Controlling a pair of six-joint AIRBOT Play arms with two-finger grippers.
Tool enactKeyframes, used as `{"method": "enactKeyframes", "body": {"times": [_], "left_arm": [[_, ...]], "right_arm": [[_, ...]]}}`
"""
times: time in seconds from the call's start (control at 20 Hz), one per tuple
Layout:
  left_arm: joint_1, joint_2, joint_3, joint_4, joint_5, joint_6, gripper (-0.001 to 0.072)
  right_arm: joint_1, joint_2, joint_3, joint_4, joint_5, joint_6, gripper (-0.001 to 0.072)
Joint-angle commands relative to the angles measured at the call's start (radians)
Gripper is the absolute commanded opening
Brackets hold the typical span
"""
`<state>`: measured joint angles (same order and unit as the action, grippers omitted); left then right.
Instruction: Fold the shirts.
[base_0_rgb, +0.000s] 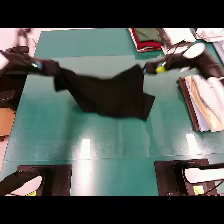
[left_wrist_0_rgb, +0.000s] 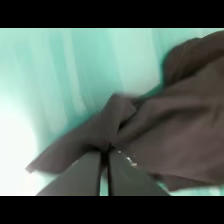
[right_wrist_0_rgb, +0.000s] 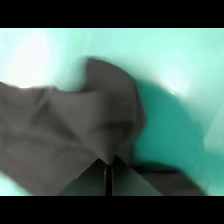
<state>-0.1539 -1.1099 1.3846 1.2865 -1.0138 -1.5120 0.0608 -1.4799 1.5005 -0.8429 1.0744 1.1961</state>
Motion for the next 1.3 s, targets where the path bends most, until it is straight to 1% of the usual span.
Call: {"method": "enactKeyframes", "body": {"times": [0.0,0.15,0.2,0.3,0.45,0.55,0.6,0.7,0.85,0.95,1.1,1.25], "left_arm": [[0.001,0.176,0.157,0.05,0.003,0.001,0.0027],[0.001,0.317,0.289,0.049,0.003,0.0,0.0026],[0.001,0.357,0.319,0.049,0.004,-0.002,0.0026],[0.001,0.412,0.357,0.048,0.003,-0.007,0.0026],[0.001,0.438,0.384,0.04,0.0,-0.009,0.0026],[0.001,0.427,0.38,0.038,-0.018,-0.01,0.0026],[0.001,0.407,0.379,0.038,-0.05,-0.01,0.0026],[0.001,0.341,0.356,0.038,-0.138,-0.009,0.0026],[0.001,0.217,0.248,0.037,-0.283,-0.009,0.0027],[0.001,0.131,0.13,0.038,-0.321,-0.006,0.0027],[0.001,0.026,-0.083,0.038,-0.266,-0.004,0.0027],[0.001,-0.055,-0.222,0.04,-0.173,0.003,0.0027]], "right_arm": [[-0.041,0.207,0.151,0.001,0.074,-0.019,0.0017],[-0.068,0.375,0.266,-0.002,0.09,-0.018,0.0017],[-0.075,0.422,0.303,-0.026,0.092,-0.001,0.0017],[-0.075,0.497,0.364,-0.122,0.1,0.054,0.0017],[-0.074,0.579,0.395,-0.207,0.106,0.112,0.0017],[-0.074,0.605,0.378,-0.204,0.114,0.137,0.0017],[-0.074,0.609,0.352,-0.204,0.12,0.155,0.0017],[-0.074,0.595,0.277,-0.203,0.146,0.201,0.0017],[-0.063,0.524,0.133,-0.199,0.269,0.227,0.0017],[-0.023,0.448,0.005,-0.2,0.321,0.227,0.0017],[0.051,0.331,-0.177,-0.2,0.277,0.215,0.0018],[0.097,0.206,-0.278,-0.198,0.13,0.19,0.0029]]}}
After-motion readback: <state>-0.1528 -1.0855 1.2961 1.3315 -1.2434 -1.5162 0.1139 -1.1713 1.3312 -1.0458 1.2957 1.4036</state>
